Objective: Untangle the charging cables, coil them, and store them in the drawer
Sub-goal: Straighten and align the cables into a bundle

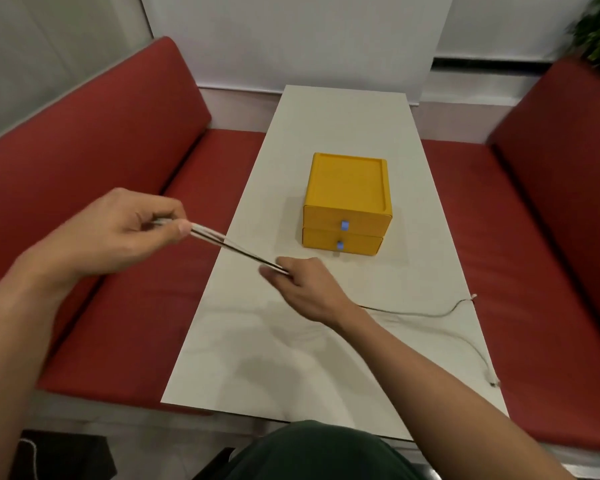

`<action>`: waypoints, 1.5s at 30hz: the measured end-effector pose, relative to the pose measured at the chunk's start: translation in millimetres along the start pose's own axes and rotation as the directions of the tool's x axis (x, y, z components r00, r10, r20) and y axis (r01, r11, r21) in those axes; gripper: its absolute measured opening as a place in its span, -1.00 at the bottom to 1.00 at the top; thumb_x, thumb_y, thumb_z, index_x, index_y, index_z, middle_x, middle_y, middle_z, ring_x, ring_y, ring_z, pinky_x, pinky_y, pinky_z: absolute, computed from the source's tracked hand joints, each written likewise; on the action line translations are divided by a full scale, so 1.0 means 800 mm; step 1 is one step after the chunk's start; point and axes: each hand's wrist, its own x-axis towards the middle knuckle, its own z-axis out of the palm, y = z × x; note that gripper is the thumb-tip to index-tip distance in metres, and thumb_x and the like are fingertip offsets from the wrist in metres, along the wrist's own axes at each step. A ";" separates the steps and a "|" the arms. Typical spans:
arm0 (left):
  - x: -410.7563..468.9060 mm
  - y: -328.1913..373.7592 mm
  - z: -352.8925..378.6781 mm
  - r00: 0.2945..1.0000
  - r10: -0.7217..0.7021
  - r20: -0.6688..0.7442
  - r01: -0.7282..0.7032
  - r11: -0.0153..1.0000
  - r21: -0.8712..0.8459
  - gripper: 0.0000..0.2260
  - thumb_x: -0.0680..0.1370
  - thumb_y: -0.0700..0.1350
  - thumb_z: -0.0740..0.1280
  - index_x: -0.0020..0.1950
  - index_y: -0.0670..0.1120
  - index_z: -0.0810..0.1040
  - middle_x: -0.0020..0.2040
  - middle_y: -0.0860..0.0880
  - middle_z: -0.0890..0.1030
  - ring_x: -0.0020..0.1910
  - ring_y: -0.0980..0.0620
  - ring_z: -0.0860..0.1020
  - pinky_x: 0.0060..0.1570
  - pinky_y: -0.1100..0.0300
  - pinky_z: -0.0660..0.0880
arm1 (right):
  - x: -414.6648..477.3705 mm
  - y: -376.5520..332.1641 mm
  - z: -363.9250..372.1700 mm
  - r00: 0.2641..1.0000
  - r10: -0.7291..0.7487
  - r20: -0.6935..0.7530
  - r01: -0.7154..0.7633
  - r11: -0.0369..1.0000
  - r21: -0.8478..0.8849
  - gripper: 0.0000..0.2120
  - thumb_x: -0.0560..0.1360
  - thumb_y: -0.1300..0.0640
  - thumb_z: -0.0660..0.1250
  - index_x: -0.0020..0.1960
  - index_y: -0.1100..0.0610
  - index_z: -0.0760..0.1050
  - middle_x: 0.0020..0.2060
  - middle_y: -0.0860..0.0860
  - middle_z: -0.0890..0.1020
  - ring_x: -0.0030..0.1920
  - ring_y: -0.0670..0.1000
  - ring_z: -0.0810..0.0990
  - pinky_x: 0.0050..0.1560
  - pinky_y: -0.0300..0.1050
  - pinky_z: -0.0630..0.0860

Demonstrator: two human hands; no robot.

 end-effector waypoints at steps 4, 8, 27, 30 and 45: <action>-0.025 -0.025 0.004 0.995 0.006 0.099 -0.014 0.997 0.077 -0.66 0.56 0.26 0.20 -0.23 0.07 0.54 -0.51 0.12 0.33 -0.53 0.20 0.26 -0.49 0.29 0.21 | 0.003 0.090 -0.026 0.990 -0.004 -0.138 -0.049 0.922 -0.383 -0.71 0.55 -0.09 0.32 -0.23 0.08 0.45 -0.33 0.10 0.63 -0.18 0.27 0.61 -0.31 -0.05 0.34; -0.039 -0.037 0.010 0.983 -0.028 0.182 0.020 0.999 0.045 -0.65 0.57 0.28 0.21 -0.21 0.05 0.53 -0.48 0.09 0.32 -0.48 0.18 0.25 -0.45 0.13 0.26 | -0.005 0.136 -0.044 0.968 -0.118 -0.222 -0.017 0.851 -0.524 -0.81 0.39 -0.04 0.37 -0.30 0.05 0.50 -0.47 0.00 0.58 -0.40 0.21 0.59 -0.39 -0.17 0.25; -0.064 -0.121 0.041 0.952 -0.296 0.072 0.300 0.953 -0.044 -0.39 0.44 0.52 0.22 -0.22 -0.05 0.55 -0.45 0.10 0.31 -0.44 0.18 0.26 -0.38 -0.03 0.24 | -0.023 0.092 -0.066 0.857 -0.417 -0.304 0.274 0.867 -0.417 -0.48 0.65 -0.20 0.15 -0.40 0.03 0.25 -0.55 -0.05 0.31 -0.52 0.02 0.30 -0.50 -0.10 0.23; -0.060 -0.103 0.043 0.966 -0.253 0.055 0.256 0.963 -0.080 -0.53 0.47 0.36 0.27 -0.24 -0.06 0.55 -0.46 0.11 0.30 -0.45 0.15 0.24 -0.42 0.06 0.20 | -0.017 0.099 -0.065 0.857 -0.265 -0.441 0.051 0.897 -0.440 -0.51 0.66 -0.12 0.13 -0.41 0.01 0.21 -0.57 -0.07 0.26 -0.52 0.03 0.30 -0.51 -0.12 0.24; -0.028 -0.023 0.058 0.995 -0.052 0.090 0.072 0.969 -0.235 -0.64 0.52 0.19 0.28 -0.29 -0.06 0.49 -0.43 0.10 0.29 -0.42 0.13 0.22 -0.40 0.14 0.18 | -0.007 0.150 -0.095 0.855 0.004 -0.519 -0.329 0.778 -0.535 -0.50 0.59 -0.14 0.00 -0.40 0.14 0.28 -0.59 0.03 0.35 -0.50 0.20 0.39 -0.40 -0.19 0.02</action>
